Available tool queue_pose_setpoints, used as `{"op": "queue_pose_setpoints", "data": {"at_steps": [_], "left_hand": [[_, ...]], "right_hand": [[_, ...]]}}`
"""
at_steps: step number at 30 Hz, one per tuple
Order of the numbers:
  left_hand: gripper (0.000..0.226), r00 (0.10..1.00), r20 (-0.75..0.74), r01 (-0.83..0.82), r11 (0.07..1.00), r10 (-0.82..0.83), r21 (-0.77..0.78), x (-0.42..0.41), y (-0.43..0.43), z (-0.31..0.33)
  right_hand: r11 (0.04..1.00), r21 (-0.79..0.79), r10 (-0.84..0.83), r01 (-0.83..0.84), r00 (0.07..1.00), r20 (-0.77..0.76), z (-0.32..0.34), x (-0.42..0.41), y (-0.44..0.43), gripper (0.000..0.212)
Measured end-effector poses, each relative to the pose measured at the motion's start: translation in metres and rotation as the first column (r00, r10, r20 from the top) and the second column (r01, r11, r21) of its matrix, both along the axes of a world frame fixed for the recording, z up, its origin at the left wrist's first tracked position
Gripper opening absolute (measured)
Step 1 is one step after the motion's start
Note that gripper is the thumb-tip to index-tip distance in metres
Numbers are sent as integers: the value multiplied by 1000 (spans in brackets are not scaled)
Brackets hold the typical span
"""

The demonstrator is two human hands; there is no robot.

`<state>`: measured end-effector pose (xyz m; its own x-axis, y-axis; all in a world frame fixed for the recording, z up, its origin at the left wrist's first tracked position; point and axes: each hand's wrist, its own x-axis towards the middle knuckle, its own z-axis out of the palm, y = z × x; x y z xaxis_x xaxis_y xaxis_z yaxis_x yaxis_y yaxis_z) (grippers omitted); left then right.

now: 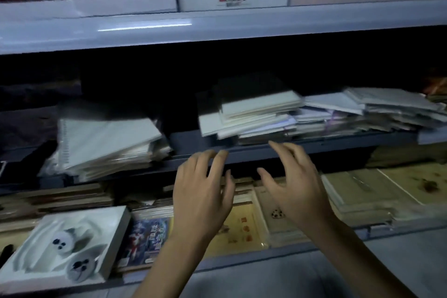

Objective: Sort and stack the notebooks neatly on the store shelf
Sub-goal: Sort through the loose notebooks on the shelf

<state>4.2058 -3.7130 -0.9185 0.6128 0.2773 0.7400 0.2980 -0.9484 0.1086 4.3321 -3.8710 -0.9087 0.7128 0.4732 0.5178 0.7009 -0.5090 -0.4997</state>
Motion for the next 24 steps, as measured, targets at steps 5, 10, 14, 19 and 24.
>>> {"op": "queue_pose_setpoints", "data": {"at_steps": [5,10,14,19,24], "left_hand": [[50,997,39,64,996,-67,68,47,-29,10],[65,998,40,-47,995,44,83,112,-42,40],[57,994,-23,-102,994,103,29,144,-35,41],[51,991,27,-134,991,134,21,147,-40,24],[44,971,217,-115,991,96,75,132,-48,23]], "right_hand": [[997,14,-75,76,996,-37,13,28,-15,60],[987,42,-146,152,981,-130,14,41,-23,54],[984,65,-155,168,973,-169,17,44,-28,52],[981,104,-141,165,968,-207,21,44,-30,50],[936,312,-32,164,922,-387,23,45,-27,29]]}}
